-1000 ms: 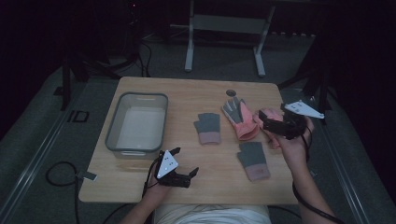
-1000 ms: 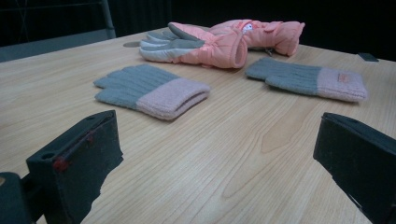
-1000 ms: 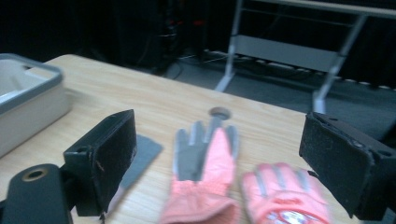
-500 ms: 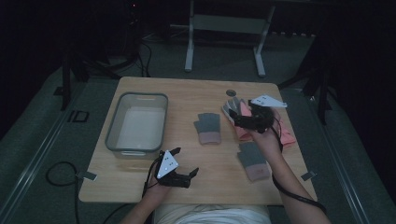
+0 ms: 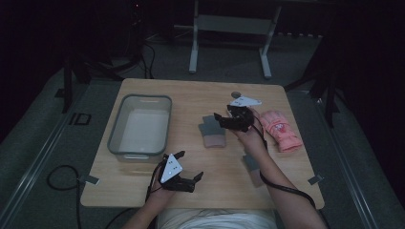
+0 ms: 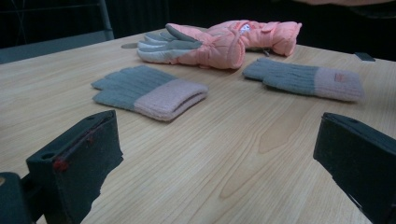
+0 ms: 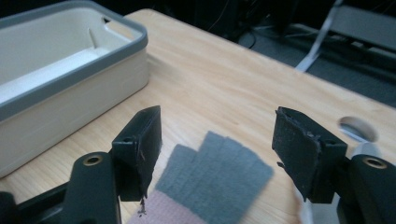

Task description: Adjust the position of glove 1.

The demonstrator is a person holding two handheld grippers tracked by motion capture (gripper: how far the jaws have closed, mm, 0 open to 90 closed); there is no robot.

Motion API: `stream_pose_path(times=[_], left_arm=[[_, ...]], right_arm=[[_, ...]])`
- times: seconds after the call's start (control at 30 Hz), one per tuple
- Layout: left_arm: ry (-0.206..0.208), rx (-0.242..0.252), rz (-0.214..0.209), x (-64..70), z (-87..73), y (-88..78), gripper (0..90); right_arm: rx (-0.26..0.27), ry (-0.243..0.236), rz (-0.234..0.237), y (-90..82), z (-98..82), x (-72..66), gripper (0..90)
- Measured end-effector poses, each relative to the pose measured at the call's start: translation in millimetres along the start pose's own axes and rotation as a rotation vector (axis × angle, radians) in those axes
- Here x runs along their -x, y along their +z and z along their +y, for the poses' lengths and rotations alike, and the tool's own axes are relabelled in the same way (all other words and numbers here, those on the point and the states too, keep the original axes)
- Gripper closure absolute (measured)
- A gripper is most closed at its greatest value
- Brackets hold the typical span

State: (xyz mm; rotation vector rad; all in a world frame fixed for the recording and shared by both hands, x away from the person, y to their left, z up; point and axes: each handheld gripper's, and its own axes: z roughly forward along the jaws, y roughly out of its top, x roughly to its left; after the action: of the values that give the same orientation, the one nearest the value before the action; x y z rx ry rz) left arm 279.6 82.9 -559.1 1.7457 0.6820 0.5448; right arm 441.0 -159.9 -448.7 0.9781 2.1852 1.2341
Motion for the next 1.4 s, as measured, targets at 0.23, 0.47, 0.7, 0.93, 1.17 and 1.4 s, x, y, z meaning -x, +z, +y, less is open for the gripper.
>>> stream_pose_path(times=[0.23,0.47,0.7,0.93,1.17,1.4], left_arm=[[-0.004,-0.002,-0.003,-1.2,0.0,0.0,0.4],[-0.001,0.0,-0.002,-0.6,-0.1,-0.2,0.4],[-0.001,0.0,-0.003,-0.6,-0.2,-0.3,0.4],[-0.002,0.0,-0.003,-0.8,-0.1,-0.4,0.4],[-0.003,0.001,-0.004,-0.6,-0.3,-0.5,0.4],[-0.004,-0.001,-0.003,-1.1,-0.2,-0.5,0.4]], right_arm=[[-0.067,0.0,0.011,28.0,-7.9,1.8,41.4],[-0.159,0.051,0.029,50.1,-23.0,8.5,51.7],[-0.226,0.048,0.037,67.3,-38.6,10.9,53.9],[-0.263,0.028,0.015,79.2,-48.8,8.8,53.7],[-0.277,0.044,-0.002,88.8,-64.6,9.0,53.4],[-0.285,0.016,-0.018,89.6,-63.3,5.2,62.3]])
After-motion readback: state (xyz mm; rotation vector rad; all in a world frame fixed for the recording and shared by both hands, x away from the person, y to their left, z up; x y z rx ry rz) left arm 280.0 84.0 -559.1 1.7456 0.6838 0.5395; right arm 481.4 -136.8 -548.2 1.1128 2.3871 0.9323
